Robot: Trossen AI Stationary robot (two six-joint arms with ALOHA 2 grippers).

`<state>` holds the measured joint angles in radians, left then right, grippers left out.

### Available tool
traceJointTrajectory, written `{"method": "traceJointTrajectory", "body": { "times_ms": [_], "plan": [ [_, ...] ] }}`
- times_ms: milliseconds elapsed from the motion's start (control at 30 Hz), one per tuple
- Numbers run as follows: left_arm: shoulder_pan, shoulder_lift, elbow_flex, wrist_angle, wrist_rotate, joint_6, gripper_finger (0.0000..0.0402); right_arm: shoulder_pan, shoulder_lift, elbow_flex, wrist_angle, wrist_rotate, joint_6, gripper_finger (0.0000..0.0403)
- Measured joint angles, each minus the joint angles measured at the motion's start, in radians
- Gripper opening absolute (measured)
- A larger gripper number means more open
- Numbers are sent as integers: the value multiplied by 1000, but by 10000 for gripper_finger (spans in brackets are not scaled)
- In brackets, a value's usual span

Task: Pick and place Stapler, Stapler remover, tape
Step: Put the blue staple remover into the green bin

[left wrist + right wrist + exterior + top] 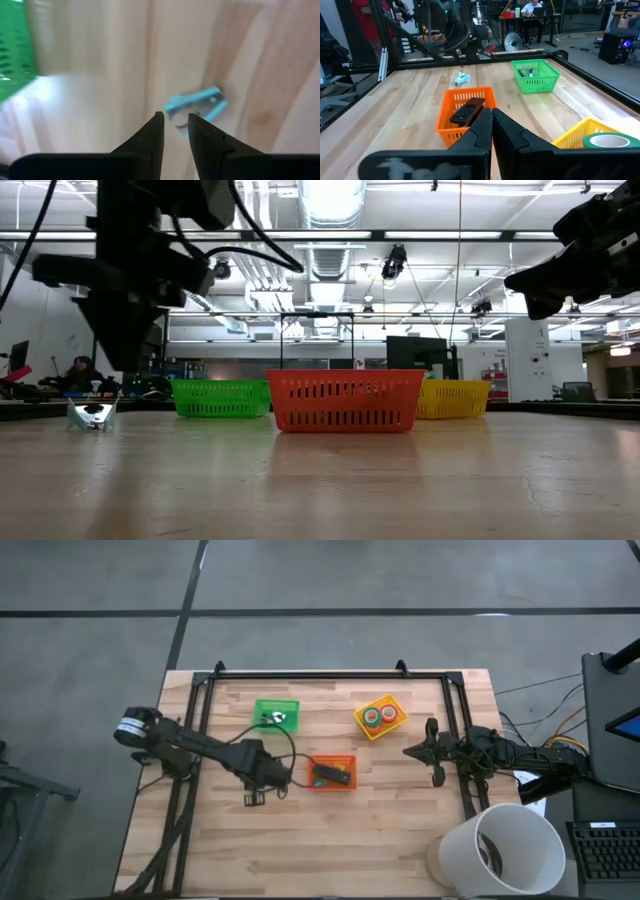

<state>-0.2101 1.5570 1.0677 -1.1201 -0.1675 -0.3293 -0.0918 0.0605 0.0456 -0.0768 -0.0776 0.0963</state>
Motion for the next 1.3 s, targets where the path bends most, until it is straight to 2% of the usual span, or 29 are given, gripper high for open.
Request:
{"method": "traceJointTrajectory", "body": {
  "times_ms": [233, 400, 600, 800, 1300],
  "plan": [
    [-65, 0, -48, 8, 12, 40, 92, 0, 0, 0, 0, 0, 0, 8],
    [-63, 8, -71, 29, 8, 48, 89, 0, 0, 0, 0, 0, 0, 9],
    [-52, 9, -76, 59, -70, 101, 92, 0, 0, 0, 0, 0, 0, 8],
    [-47, 9, -76, 104, -35, 165, 83, 0, 0, 0, 0, 0, 0, 9],
    [-46, 10, -138, 152, -43, 238, 73, 0, 0, 0, 0, 0, 0, 8]
  ]
}}
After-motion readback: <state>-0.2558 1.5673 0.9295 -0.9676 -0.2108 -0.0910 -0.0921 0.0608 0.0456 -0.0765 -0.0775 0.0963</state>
